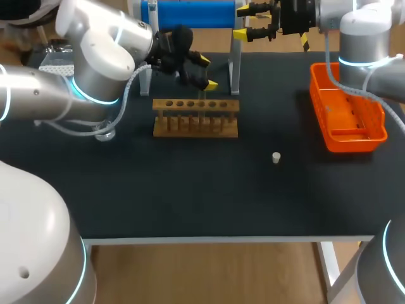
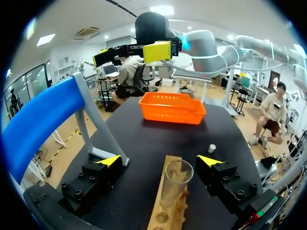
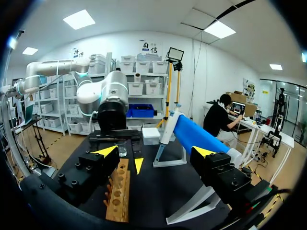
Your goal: Invert the test tube, pick up the pipette, mount the tip to pipette, aspirate from beaker and dispense into the tube, eject the tip, return the pipette, and cap with the stopper.
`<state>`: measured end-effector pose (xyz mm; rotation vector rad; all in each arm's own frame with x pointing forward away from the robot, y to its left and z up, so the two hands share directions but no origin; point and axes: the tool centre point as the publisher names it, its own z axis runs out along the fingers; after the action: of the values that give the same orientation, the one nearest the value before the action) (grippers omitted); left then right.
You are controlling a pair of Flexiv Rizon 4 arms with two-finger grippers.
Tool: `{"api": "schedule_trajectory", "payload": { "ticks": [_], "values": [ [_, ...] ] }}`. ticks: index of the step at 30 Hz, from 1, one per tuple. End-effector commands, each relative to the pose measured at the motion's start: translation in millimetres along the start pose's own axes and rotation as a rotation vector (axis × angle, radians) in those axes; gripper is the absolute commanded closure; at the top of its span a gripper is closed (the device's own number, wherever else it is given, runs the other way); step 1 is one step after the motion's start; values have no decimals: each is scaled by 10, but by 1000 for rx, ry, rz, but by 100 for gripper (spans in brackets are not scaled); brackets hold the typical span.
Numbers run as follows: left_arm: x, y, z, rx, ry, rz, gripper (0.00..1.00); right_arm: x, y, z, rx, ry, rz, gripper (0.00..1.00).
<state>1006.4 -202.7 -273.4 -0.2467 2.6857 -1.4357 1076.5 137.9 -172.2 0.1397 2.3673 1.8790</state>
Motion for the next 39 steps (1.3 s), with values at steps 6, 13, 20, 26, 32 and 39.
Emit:
{"api": "schedule_trajectory", "payload": {
  "ticks": [6,13,20,26,32,39],
  "values": [
    [33,106,58,1,10,-1,0,-5,9,-9,5,2,1,0],
    [7,148,135,-1,28,1,0,-5,9,-9,5,2,1,0],
    [16,203,205,-10,46,2,0,-5,9,-9,5,2,1,0],
    [21,223,199,-10,46,-1,0,-5,9,-9,5,2,1,0],
    [32,231,167,-9,37,3,0,-5,9,-9,5,2,1,0],
    [62,232,143,-8,30,12,0,-5,9,-9,5,2,1,0]
  ]
}}
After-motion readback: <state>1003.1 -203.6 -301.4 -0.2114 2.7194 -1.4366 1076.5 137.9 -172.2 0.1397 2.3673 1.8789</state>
